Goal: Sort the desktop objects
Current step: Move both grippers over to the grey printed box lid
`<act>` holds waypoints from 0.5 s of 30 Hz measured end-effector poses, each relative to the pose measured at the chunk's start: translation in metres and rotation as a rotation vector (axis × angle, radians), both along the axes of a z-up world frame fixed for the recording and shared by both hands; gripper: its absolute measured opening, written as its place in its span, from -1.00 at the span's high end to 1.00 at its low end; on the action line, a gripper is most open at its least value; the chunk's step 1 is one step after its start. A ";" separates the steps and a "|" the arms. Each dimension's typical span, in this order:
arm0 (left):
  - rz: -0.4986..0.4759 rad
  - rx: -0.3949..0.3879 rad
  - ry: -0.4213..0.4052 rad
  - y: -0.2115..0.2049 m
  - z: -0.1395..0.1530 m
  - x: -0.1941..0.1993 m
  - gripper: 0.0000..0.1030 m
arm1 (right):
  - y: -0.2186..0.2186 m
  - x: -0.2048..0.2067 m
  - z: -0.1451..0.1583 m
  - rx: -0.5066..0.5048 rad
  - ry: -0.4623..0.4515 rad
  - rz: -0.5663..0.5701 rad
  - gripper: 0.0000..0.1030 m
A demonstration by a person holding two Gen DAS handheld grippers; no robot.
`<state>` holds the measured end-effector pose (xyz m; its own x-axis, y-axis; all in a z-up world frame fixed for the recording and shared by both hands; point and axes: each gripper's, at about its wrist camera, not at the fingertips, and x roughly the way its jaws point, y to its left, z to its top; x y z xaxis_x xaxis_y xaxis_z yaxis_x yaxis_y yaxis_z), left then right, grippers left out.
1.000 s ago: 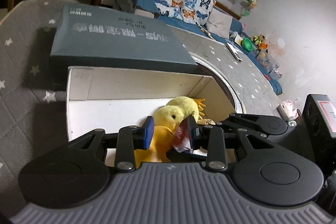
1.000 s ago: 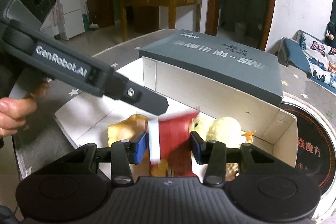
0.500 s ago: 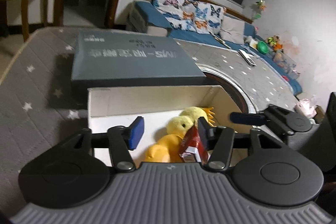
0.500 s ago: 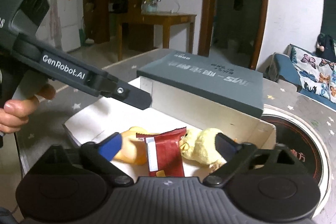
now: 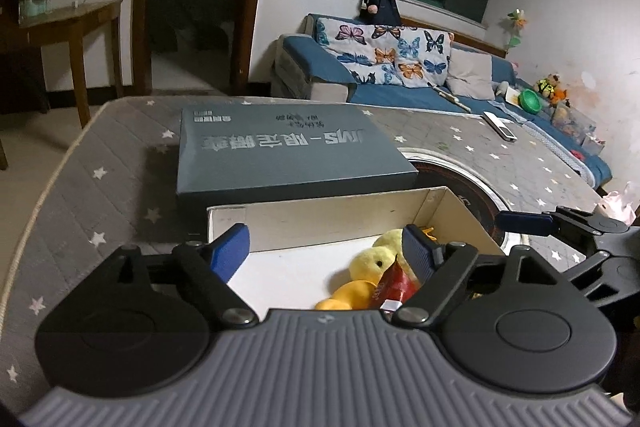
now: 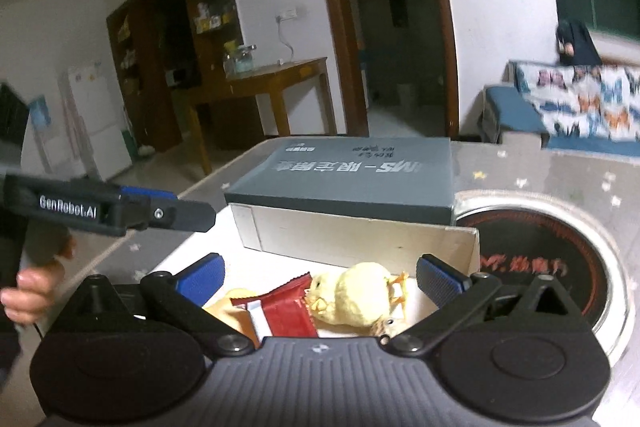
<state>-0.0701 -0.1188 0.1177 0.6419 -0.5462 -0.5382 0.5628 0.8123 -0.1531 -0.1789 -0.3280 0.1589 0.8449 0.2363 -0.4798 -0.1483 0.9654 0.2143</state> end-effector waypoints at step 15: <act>-0.003 0.038 -0.058 -0.010 0.012 -0.018 -0.63 | -0.014 -0.015 0.008 0.031 -0.079 0.013 -1.00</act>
